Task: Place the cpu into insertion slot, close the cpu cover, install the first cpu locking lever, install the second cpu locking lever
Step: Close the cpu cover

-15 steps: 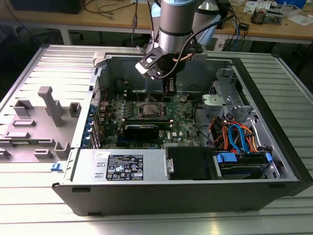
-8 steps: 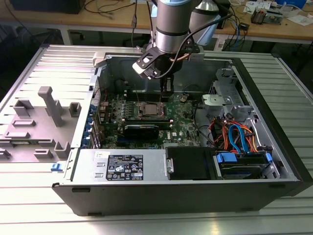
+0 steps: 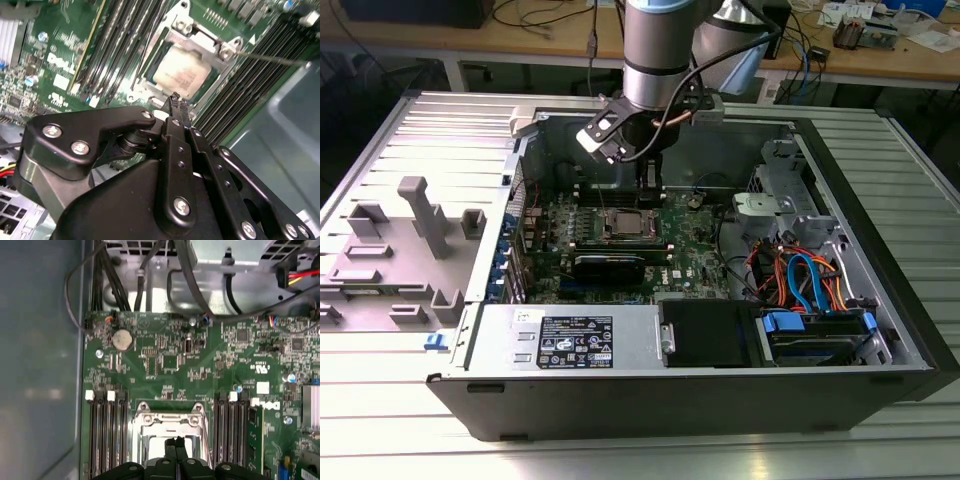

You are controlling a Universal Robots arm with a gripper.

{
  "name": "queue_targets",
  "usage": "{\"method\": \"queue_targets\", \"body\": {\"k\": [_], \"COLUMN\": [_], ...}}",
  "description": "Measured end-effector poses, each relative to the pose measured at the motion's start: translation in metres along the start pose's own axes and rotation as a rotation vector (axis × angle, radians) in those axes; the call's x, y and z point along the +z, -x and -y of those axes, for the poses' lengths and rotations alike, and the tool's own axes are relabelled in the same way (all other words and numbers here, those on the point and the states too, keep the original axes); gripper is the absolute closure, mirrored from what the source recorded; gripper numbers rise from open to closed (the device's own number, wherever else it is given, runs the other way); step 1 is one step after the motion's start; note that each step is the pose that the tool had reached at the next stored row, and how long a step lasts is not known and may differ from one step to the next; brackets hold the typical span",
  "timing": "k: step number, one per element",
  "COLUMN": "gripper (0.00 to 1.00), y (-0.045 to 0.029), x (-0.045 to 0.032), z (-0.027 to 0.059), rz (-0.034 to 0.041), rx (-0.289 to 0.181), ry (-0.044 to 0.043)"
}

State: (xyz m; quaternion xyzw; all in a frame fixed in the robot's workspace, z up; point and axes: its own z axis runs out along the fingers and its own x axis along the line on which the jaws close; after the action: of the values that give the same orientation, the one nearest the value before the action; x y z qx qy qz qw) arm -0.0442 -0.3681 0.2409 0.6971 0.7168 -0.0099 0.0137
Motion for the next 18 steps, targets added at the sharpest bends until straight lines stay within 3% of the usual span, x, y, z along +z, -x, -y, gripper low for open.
{"method": "queue_targets", "body": {"k": [5,18], "gripper": [0.89,0.89], "y": [-0.0003,-0.0002], "x": [0.0025,0.0029], "z": [0.0080,0.0113], "rz": [-0.0011,-0.0012], "rx": [-0.003,-0.004], "ry": [0.0001,0.0002]}}
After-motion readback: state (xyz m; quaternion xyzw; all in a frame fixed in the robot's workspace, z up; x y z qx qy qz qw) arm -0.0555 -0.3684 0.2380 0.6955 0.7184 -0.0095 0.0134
